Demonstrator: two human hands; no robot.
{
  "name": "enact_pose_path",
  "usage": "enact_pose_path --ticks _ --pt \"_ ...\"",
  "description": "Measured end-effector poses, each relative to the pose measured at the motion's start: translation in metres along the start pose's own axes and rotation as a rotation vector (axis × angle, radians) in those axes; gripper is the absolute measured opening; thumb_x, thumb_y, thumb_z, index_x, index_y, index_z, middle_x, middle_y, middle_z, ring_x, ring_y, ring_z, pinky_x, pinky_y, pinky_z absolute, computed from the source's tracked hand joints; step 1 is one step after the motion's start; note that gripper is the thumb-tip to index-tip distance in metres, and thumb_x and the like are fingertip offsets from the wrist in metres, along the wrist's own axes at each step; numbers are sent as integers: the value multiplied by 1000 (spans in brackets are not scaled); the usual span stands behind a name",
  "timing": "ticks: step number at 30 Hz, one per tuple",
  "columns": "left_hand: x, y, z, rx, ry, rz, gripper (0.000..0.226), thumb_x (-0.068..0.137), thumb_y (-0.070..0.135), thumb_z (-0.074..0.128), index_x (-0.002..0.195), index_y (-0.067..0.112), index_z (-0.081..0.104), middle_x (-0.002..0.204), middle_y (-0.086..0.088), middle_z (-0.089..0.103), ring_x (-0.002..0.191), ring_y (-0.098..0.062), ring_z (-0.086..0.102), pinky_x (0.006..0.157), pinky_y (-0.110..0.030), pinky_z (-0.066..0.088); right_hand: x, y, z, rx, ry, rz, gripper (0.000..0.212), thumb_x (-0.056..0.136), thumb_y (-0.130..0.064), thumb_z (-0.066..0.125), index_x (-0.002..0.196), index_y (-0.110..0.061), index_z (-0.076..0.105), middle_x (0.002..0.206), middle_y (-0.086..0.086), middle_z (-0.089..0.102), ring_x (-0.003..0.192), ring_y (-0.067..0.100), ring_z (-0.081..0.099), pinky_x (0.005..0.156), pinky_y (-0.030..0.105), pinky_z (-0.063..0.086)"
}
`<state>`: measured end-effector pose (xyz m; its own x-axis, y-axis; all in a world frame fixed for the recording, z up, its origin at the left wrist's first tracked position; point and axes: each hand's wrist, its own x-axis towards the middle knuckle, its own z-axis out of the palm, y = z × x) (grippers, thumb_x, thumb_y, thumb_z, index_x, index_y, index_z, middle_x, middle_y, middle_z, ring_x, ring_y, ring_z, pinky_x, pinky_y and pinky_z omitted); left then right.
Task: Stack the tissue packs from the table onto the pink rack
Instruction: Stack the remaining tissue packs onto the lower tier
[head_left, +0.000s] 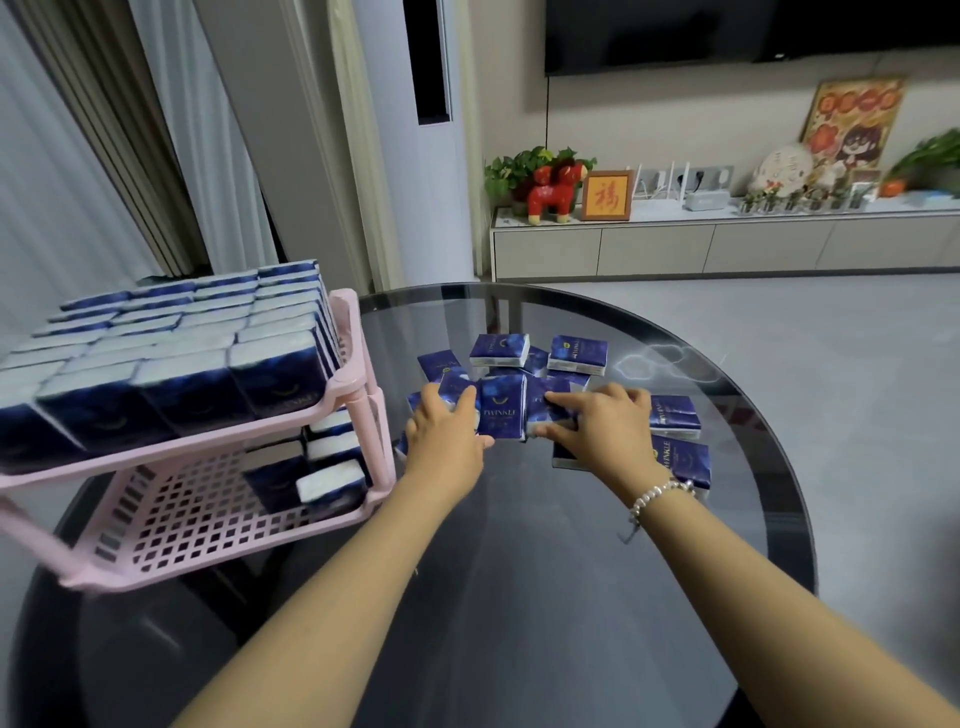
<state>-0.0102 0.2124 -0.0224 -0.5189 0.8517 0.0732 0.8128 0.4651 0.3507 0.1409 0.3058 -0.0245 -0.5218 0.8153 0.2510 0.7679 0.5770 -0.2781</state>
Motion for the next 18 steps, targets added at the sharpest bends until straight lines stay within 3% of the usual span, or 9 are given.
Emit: enact_pose_path --ticks 5,8,12,18 --pt "-30 -2 -4 -118 57 -6 60 90 38 59 142 20 35 143 -13 21 127 -34 39 110 -40 33 -22 -2 -5 46 29 -96 56 76 -63 58 125 -36 58 128 -4 59 133 13 32 103 32 13" --pt "-53 -1 -8 -153 83 -9 61 90 43 57 143 21 35 146 -12 19 132 -31 35 110 -38 33 -41 -3 -6 52 99 -194 52 75 -62 60 118 -33 64 117 -14 66 131 13 37 102 34 13" --pt "-95 -4 -18 -172 71 31 60 91 45 55 144 25 35 146 -9 18 133 -27 33 107 -36 34 -68 -12 -6 32 151 -294 25 79 -50 66 95 -32 74 99 -18 71 120 14 48 97 34 14" --pt "-154 -32 -27 -196 -14 -21 60 89 45 57 143 28 36 149 -3 14 127 -27 43 103 -34 39 -94 -27 -6 4 44 -301 30 88 -52 53 104 -34 71 107 -21 67 120 10 40 97 33 13"
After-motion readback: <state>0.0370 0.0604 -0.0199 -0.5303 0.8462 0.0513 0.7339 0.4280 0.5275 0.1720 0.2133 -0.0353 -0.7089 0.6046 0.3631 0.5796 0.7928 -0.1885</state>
